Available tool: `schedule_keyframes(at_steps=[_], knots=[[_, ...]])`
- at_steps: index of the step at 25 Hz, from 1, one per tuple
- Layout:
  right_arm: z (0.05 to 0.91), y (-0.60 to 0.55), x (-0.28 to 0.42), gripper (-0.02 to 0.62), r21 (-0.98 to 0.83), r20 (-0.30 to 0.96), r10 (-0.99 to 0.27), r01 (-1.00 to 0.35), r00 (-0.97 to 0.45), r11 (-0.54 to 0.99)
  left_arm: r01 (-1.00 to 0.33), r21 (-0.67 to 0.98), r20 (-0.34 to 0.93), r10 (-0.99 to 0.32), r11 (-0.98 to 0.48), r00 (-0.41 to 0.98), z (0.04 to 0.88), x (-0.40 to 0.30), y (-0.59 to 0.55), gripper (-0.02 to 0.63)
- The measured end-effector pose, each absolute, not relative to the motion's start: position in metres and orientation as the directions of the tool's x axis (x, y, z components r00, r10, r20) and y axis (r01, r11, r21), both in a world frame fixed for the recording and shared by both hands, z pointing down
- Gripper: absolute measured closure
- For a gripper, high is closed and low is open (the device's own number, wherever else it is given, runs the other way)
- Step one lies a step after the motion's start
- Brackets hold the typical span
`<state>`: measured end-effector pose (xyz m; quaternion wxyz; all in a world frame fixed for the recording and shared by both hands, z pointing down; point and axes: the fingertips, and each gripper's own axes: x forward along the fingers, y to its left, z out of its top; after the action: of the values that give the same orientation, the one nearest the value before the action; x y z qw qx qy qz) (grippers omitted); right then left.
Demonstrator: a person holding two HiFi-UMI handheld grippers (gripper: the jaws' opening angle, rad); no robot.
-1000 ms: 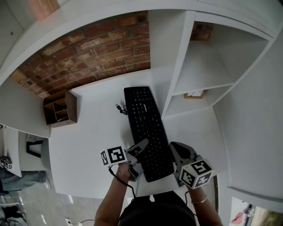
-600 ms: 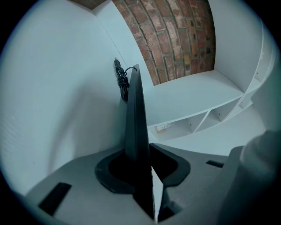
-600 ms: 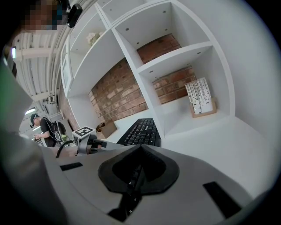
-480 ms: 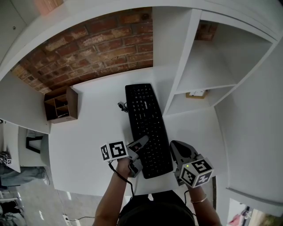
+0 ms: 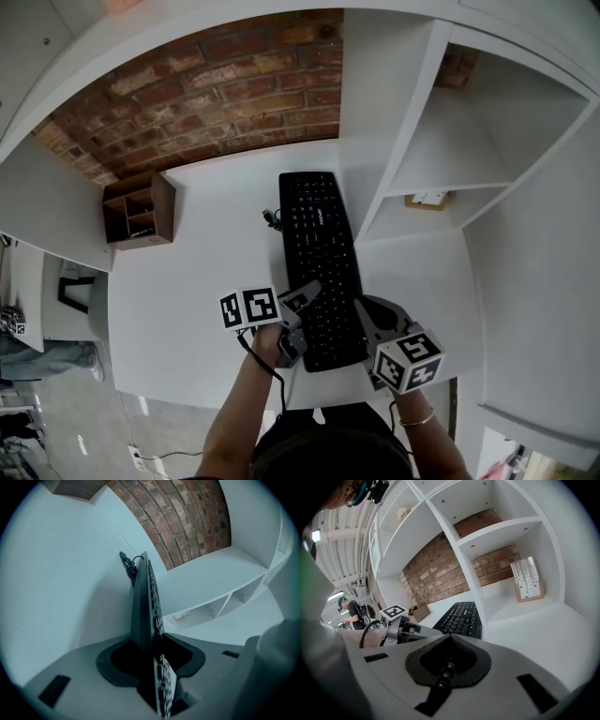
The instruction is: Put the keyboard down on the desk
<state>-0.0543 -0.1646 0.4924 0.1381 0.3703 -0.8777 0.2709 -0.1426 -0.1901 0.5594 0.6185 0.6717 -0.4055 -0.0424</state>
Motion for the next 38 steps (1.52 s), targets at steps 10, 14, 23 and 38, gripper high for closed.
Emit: schedule_keyframes(at_steps=[10,14,23,38], knots=[[0.491,-0.166,-0.074,0.591,-0.361,0.445,-0.557,-0.71,-0.701,0.605,-0.668,0.741,0.567,-0.597,0.069,0.567,0.561,-0.154,-0.191,0.408],[0.489,-0.167,-0.076,0.591,-0.35,0.445,-0.561,-0.712,-0.698,0.608,-0.715,0.698,0.58,-0.619,0.042,0.53,0.559,-0.159,-0.189,0.39],[0.486,-0.167,-0.082,0.59,-0.327,0.439,-0.568,-0.713,-0.696,0.62,-0.782,0.623,0.55,-0.722,0.019,0.42,0.53,-0.184,-0.189,0.391],[0.461,-0.137,-0.083,0.591,-0.275,0.395,-0.613,-0.725,-0.684,0.631,-0.911,0.377,0.371,-0.873,-0.17,0.317,0.449,-0.209,-0.147,0.593]])
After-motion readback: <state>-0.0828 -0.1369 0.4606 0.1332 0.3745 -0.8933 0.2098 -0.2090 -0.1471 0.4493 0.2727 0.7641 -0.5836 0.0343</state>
